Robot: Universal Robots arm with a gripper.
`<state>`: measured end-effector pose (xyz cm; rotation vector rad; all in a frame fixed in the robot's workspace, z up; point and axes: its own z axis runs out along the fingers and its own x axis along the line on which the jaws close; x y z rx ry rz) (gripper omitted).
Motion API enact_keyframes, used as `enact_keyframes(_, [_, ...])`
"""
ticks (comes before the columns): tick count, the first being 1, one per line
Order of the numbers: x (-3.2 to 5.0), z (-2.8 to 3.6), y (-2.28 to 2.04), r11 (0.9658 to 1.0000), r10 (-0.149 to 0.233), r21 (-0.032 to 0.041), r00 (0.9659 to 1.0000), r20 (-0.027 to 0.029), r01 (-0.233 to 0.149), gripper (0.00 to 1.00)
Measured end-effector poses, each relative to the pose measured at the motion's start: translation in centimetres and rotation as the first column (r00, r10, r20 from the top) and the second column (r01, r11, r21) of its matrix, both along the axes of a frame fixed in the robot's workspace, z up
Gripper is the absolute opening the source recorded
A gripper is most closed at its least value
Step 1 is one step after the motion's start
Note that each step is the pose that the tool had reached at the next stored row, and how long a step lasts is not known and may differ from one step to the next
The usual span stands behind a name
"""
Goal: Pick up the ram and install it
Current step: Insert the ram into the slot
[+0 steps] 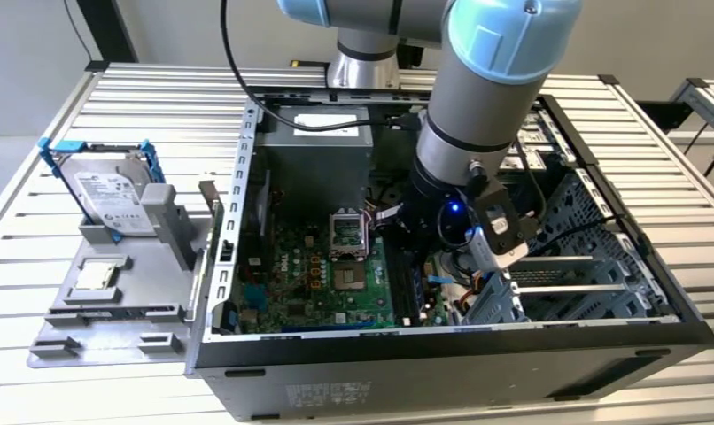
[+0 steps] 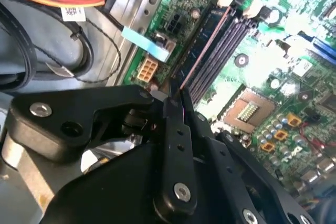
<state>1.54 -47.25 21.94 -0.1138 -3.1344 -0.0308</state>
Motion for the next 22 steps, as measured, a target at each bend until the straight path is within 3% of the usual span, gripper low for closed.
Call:
enact_keyframes(6, [0.00, -0.01, -0.01, 1.0000, 0.007, -0.0002, 0.9999, -0.0080, -0.007, 0.00])
enact_keyframes(12, [0.02, -0.11, 0.00, 1.0000, 0.007, -0.0003, 0.9995, -0.0293, -0.007, 0.00])
enact_keyframes(13, [0.04, -0.11, 0.00, 1.0000, 0.008, -0.0004, 0.9995, -0.0307, -0.008, 0.00])
enact_keyframes(22, [0.17, -0.14, 0.00, 0.9999, 0.015, -0.0015, 0.9994, -0.0307, -0.015, 0.00])
